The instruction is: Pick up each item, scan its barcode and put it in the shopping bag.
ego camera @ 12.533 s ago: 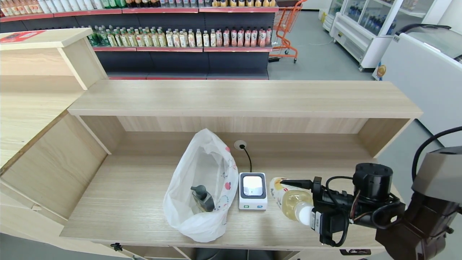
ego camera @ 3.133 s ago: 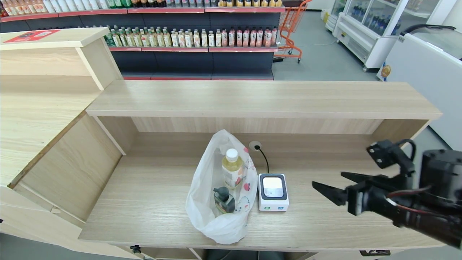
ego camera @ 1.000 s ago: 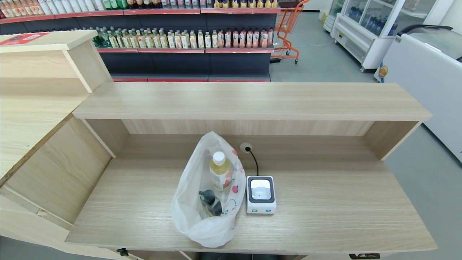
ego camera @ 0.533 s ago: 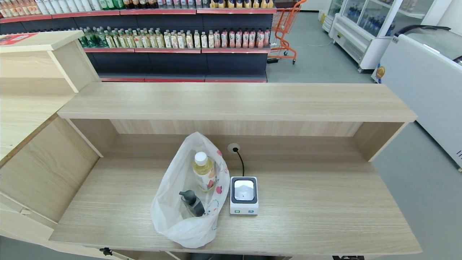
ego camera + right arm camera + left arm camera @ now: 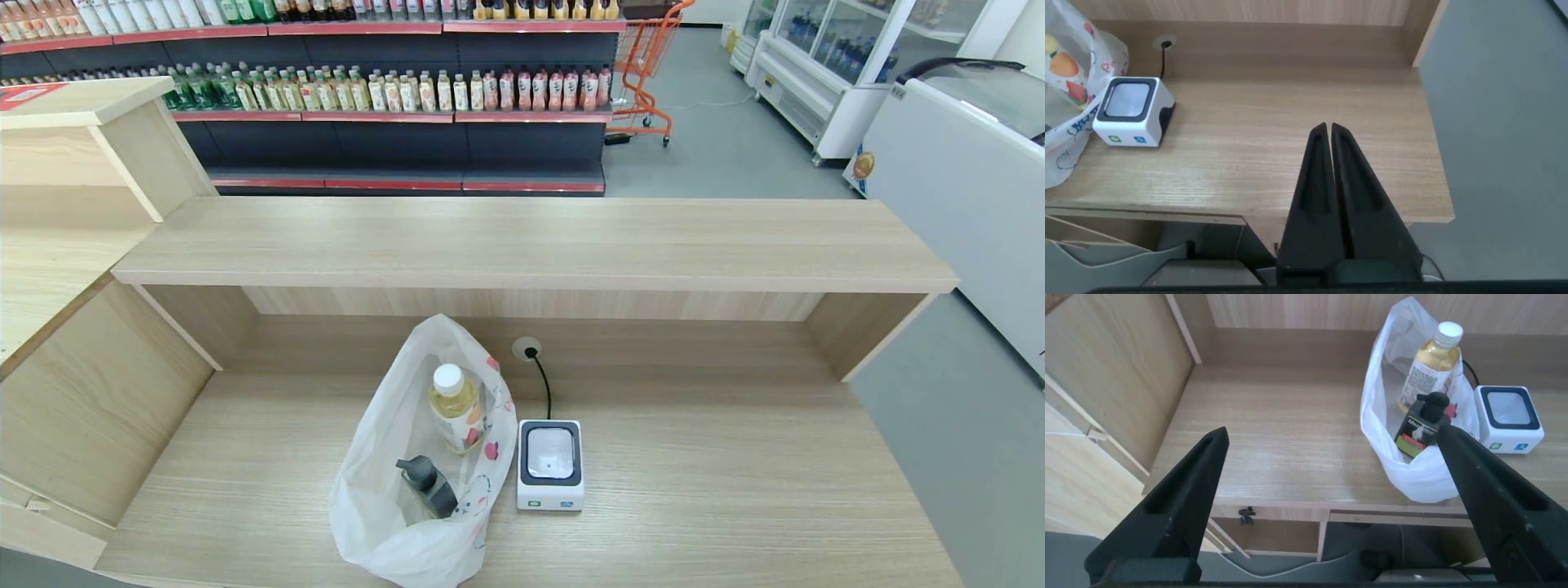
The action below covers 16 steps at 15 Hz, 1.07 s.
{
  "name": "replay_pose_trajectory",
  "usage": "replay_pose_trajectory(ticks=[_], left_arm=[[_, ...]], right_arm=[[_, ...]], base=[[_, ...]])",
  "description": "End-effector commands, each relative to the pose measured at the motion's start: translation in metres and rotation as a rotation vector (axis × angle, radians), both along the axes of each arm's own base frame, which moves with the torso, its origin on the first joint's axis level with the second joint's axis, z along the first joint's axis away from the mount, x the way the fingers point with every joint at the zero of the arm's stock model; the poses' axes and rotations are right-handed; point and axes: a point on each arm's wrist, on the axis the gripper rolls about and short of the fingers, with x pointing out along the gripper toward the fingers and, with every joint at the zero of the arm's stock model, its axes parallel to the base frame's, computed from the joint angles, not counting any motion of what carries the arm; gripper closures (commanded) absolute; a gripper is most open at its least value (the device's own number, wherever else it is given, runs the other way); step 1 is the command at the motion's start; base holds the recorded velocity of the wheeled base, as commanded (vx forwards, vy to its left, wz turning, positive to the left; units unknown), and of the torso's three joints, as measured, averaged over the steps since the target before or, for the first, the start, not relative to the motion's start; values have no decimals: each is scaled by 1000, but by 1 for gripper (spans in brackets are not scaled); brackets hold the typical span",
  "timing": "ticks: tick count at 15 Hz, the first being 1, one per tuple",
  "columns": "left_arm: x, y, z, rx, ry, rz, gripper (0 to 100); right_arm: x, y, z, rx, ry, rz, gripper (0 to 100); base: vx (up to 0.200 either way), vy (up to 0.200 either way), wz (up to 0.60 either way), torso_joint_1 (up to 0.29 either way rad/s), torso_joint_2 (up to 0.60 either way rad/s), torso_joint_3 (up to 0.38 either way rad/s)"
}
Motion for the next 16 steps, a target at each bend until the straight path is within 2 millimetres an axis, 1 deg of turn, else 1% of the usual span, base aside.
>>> replay_pose_trajectory(ticks=[1, 16], left_arm=[[0, 0, 0, -1, -1, -1, 0], [0, 0, 0, -1, -1, 1, 0]], right_arm=[[0, 0, 0, 4, 3, 0, 100], [0, 0, 0, 4, 3, 2, 100]], base=[[0, 0, 0, 0, 0, 0], [0, 0, 0, 0, 0, 0]])
